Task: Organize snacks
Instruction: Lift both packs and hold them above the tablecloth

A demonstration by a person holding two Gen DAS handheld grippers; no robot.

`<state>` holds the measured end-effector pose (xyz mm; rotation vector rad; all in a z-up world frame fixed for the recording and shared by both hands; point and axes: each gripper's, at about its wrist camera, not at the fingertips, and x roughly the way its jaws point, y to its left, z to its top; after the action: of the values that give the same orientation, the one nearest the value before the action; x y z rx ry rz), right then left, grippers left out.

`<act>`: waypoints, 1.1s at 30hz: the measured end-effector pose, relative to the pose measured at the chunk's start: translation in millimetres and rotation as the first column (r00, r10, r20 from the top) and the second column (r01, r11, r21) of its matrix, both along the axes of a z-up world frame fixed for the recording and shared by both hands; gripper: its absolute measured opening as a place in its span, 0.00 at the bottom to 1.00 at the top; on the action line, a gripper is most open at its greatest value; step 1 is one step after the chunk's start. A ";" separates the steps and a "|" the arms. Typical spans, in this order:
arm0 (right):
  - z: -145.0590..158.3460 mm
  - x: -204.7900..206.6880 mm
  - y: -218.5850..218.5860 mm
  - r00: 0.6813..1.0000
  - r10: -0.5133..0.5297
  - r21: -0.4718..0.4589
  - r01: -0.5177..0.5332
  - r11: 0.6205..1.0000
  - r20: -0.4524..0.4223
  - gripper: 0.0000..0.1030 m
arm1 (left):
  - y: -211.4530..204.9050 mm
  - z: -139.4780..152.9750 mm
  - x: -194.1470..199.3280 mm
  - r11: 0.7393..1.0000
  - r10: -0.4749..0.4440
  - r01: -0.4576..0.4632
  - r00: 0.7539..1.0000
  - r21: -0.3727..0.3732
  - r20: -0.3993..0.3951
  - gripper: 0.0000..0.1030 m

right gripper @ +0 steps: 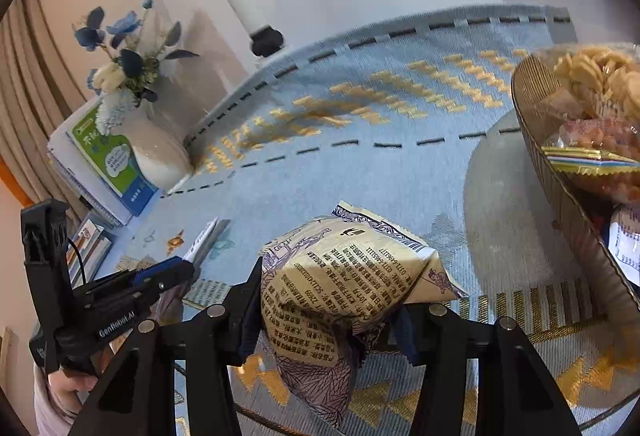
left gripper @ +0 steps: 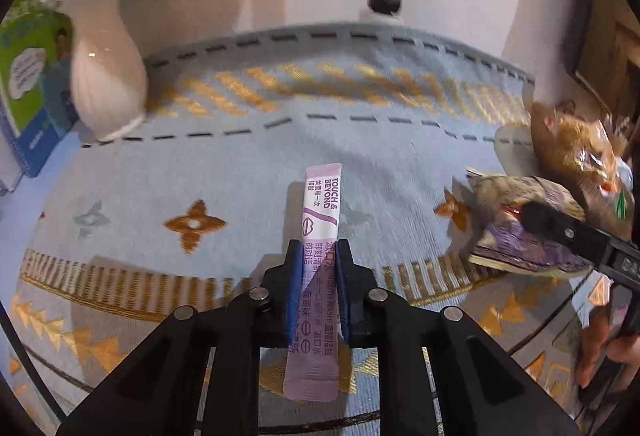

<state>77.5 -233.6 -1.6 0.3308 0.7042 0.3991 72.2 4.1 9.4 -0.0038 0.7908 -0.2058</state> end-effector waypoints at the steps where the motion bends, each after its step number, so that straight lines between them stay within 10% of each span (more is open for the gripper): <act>1: 1.1 -1.7 -0.3 1.000 0.004 0.010 -0.004 1.000 0.008 0.51 | 1.7 0.3 -0.2 1.000 0.009 -0.008 1.000 -0.006 0.002 0.12; 33: 5.8 -57.5 3.7 0.993 0.084 0.106 -0.092 0.990 0.078 0.51 | 17.9 14.4 -17.0 0.978 0.205 -0.208 0.974 0.023 0.092 0.12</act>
<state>20.0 -229.9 4.2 0.3872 0.6274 0.5323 55.1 22.0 23.8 -0.0460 0.6986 0.0039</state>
